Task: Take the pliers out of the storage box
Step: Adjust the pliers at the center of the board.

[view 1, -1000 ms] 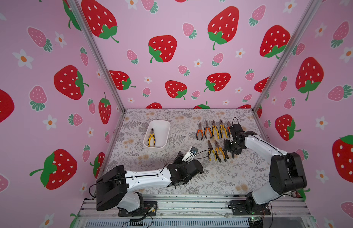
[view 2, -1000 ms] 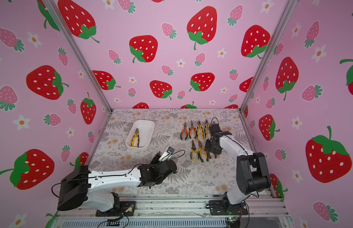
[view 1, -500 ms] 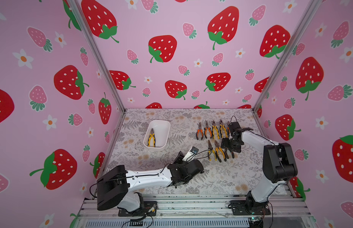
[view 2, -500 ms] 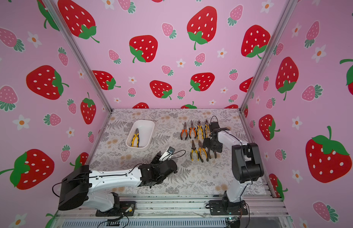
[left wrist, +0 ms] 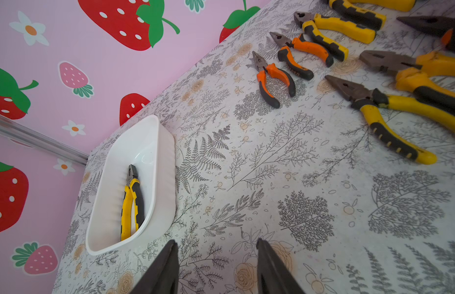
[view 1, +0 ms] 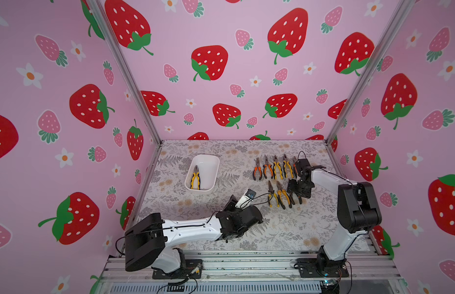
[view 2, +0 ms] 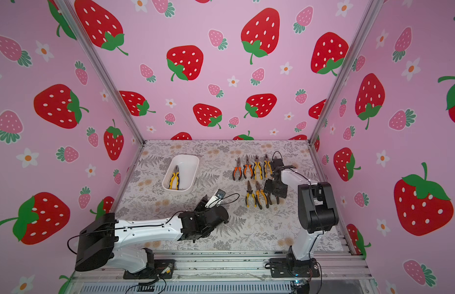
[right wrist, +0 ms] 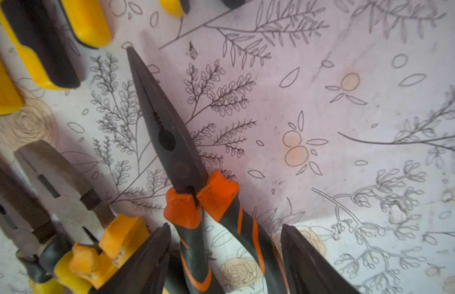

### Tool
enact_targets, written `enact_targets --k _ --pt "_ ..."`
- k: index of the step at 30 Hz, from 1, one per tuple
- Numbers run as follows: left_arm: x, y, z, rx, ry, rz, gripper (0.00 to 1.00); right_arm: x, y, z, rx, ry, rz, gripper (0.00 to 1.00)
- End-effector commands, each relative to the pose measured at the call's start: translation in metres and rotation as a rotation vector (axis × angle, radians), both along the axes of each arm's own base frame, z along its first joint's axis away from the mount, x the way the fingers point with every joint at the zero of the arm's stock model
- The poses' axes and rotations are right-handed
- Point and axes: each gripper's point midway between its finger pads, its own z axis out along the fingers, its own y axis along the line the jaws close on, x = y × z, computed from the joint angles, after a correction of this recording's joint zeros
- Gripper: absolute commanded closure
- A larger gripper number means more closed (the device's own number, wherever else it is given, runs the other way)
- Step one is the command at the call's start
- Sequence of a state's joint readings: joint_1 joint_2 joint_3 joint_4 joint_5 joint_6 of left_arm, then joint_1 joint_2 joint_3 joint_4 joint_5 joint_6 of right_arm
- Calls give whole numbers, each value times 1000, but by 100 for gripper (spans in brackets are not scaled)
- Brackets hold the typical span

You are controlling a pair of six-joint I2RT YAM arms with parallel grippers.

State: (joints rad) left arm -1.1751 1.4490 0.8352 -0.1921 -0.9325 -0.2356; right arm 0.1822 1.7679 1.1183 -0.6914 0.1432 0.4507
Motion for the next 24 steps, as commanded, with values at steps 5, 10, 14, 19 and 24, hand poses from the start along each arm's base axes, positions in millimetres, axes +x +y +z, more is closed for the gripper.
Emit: enact_targets --k 5,10,14,19,24 --pt "3 -3 11 -20 -14 10 49 -21 -5 0 -3 9 -8 33" --pt "3 -2 12 -26 -16 10 49 -28 -5 -2 -11 14 -3 37" --pt "2 -1 12 -29 -16 12 49 -30 -12 0 -39 10 -19 39" --pt "2 0 12 -31 -16 11 49 -22 -20 7 -50 -15 -43 41" --pt "2 -1 12 -28 -15 8 49 -15 -29 11 -53 -24 -67 41"
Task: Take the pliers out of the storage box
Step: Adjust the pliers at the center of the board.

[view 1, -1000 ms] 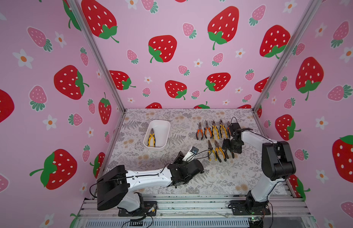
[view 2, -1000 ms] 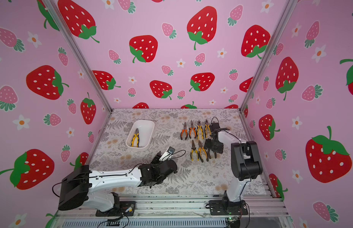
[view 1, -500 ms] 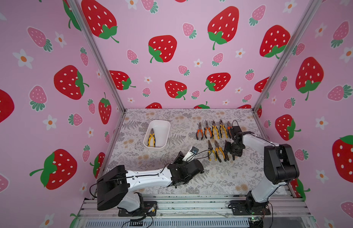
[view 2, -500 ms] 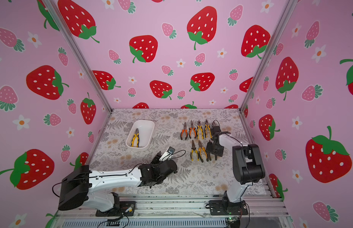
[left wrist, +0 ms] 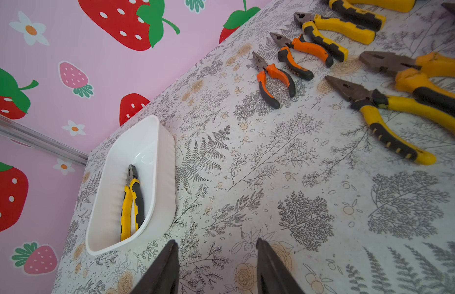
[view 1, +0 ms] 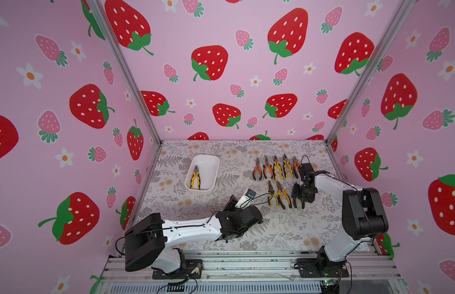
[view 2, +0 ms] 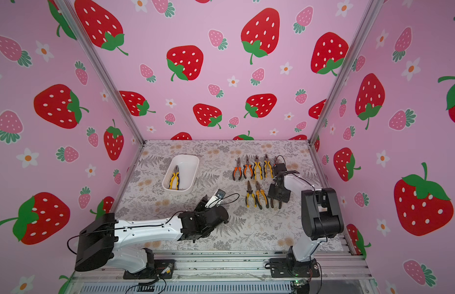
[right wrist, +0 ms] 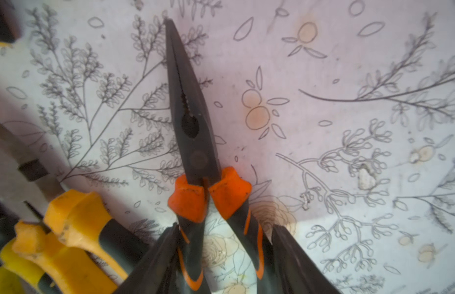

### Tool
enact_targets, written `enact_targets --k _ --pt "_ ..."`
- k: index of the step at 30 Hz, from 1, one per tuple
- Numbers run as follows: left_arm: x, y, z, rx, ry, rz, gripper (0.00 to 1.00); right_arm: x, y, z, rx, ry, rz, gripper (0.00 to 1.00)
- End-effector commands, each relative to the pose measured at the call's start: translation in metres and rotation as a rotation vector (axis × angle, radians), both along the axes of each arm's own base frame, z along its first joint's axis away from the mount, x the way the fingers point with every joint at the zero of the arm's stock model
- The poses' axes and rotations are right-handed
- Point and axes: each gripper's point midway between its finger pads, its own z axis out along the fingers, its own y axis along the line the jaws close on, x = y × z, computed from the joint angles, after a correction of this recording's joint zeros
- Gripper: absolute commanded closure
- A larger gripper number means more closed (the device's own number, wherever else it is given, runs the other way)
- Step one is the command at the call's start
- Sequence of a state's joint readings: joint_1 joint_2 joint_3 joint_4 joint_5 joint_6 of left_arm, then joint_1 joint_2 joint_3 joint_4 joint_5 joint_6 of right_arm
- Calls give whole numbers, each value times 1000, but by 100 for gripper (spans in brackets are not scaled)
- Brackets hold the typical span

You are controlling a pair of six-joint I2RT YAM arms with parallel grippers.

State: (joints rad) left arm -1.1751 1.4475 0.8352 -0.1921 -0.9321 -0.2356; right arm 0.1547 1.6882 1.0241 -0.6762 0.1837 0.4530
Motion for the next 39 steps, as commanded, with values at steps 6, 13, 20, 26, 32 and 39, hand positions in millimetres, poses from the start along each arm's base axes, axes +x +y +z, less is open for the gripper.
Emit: enact_targets --k 6,13,20,26,32,39 --pt "3 -2 10 -22 -13 8 49 14 -7 6 11 -8 -11 39" --pt "3 -2 11 -22 -14 10 49 21 4 -2 58 11 41 40" --pt "3 -3 9 -12 -10 9 49 20 -5 2 -6 -2 74 38" --pt "4 -5 9 -9 -7 6 49 23 -7 13 -26 -53 110 36" --pt "3 -5 9 -8 -6 6 50 26 16 11 85 -78 187 33" --pt "3 -4 8 -5 -4 6 50 23 16 0 81 -23 168 28"
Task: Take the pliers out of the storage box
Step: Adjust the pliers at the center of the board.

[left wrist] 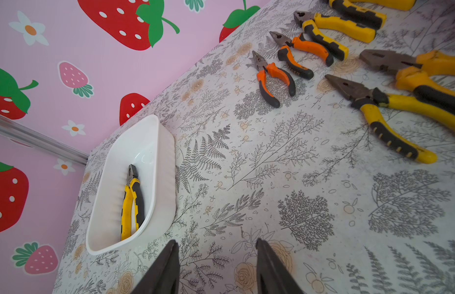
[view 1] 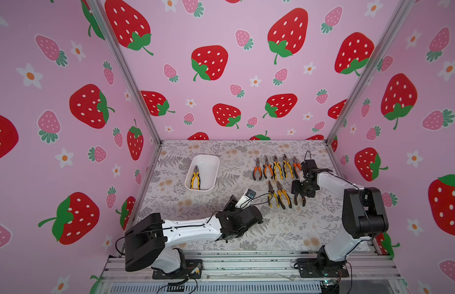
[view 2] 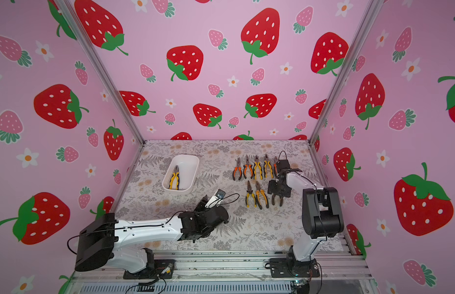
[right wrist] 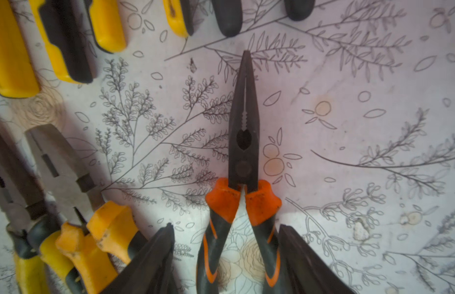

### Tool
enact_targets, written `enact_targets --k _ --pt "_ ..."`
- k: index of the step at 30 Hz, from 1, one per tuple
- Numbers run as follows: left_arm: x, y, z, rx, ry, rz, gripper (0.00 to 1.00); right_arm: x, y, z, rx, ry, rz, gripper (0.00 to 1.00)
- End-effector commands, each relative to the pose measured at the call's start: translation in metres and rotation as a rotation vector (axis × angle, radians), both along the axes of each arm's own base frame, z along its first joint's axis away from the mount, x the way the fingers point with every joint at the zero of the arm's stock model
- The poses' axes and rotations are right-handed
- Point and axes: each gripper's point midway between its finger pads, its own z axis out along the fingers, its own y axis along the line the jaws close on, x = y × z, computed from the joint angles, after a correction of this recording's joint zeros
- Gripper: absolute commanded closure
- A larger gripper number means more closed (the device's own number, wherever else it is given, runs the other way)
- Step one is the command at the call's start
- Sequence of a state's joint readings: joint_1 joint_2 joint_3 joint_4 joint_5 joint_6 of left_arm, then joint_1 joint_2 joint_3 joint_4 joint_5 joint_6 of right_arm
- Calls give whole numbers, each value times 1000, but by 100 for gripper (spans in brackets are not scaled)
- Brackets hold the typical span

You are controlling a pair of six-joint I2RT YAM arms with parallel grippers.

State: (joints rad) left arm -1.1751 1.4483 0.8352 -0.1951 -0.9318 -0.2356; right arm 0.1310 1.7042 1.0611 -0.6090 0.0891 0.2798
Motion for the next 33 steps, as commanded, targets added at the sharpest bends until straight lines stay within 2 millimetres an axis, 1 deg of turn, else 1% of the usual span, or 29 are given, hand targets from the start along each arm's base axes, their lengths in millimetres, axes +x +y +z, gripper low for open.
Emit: enact_targets --k 1,4,6,11,14,17,19,22,26,31,33 --pt "4 -5 9 -9 -7 7 50 -4 1 -8 -8 37 -3 28" --pt "4 -5 9 -9 -6 7 50 -5 -5 -11 -39 47 -27 27" --pt "4 -5 9 -9 -6 7 50 -7 -7 -12 -51 58 -36 29" --pt "5 -7 8 -2 -6 5 50 -18 -7 -6 -44 53 -72 29" --pt "5 -8 8 2 -6 5 50 -28 -7 -4 -38 50 -94 27" --pt "5 -8 7 3 -3 6 50 -39 -2 -7 -6 71 -91 23" --pt "5 -8 7 2 -3 5 50 -44 1 -6 1 79 -96 21" --pt "4 -7 7 -1 -3 6 50 -46 4 -4 -1 80 -96 21" --pt "4 -7 8 -5 -4 7 50 -48 1 -7 -19 103 -112 28" --pt "4 -5 9 -8 -7 9 50 -48 2 -7 -13 98 -112 46" --pt "4 -5 9 -10 -7 8 50 -48 3 -6 -12 96 -100 47"
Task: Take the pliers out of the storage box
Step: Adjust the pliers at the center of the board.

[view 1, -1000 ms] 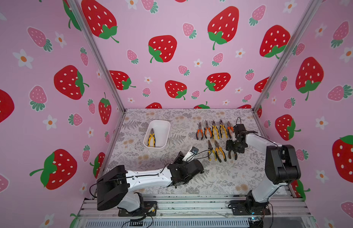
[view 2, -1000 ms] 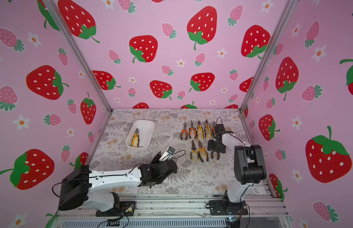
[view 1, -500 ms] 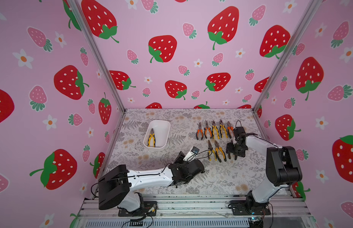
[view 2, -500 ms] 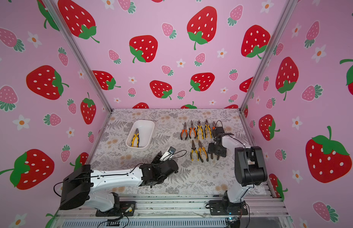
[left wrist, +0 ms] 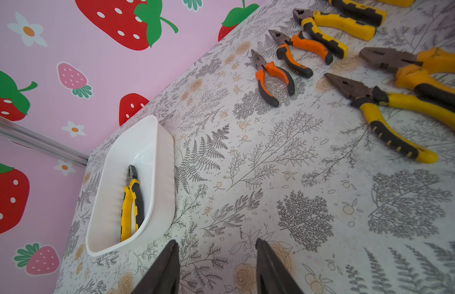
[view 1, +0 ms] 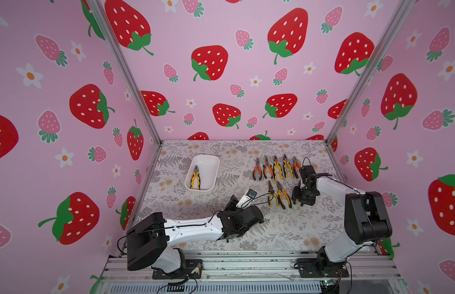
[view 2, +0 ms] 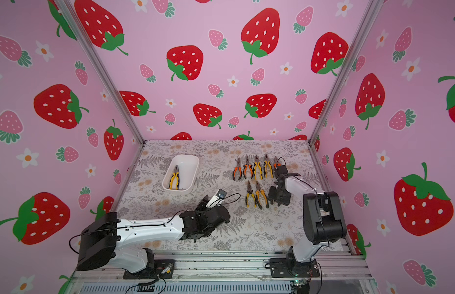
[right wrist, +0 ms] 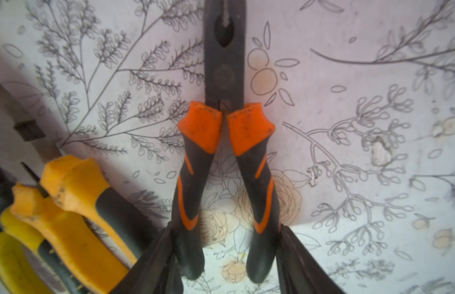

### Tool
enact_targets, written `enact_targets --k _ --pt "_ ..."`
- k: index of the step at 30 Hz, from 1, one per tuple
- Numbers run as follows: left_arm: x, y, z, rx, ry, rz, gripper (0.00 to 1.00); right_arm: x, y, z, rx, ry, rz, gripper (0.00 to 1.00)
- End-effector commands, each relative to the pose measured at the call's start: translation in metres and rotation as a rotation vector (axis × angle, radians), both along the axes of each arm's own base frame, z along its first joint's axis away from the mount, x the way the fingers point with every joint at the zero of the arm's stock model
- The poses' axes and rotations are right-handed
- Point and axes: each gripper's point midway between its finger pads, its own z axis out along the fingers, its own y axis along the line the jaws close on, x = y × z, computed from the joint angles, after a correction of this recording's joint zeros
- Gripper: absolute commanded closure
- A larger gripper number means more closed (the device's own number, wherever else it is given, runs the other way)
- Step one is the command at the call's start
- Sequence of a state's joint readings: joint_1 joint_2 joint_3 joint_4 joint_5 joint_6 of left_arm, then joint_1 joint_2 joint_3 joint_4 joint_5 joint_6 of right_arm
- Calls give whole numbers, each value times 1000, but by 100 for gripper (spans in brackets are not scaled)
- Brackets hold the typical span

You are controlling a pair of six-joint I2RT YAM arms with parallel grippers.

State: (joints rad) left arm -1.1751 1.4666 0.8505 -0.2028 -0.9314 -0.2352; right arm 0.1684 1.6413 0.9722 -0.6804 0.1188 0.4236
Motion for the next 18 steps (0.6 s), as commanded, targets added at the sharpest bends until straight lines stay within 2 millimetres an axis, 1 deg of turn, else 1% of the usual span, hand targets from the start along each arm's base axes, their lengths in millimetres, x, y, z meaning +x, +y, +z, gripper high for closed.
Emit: enact_targets --k 1,6,12,14,18 --pt "3 -2 11 -21 -13 9 50 -4 3 2 8 14 19 47" --pt "3 -2 10 -19 -12 8 50 -5 10 7 6 -3 119 45" --pt "3 -3 10 -16 -11 8 50 -6 26 16 -4 -44 216 44" --pt "3 -3 10 -16 -12 8 50 -6 29 15 2 -44 230 43" --pt "3 -2 10 -16 -11 10 50 -5 29 12 -3 -27 228 41"
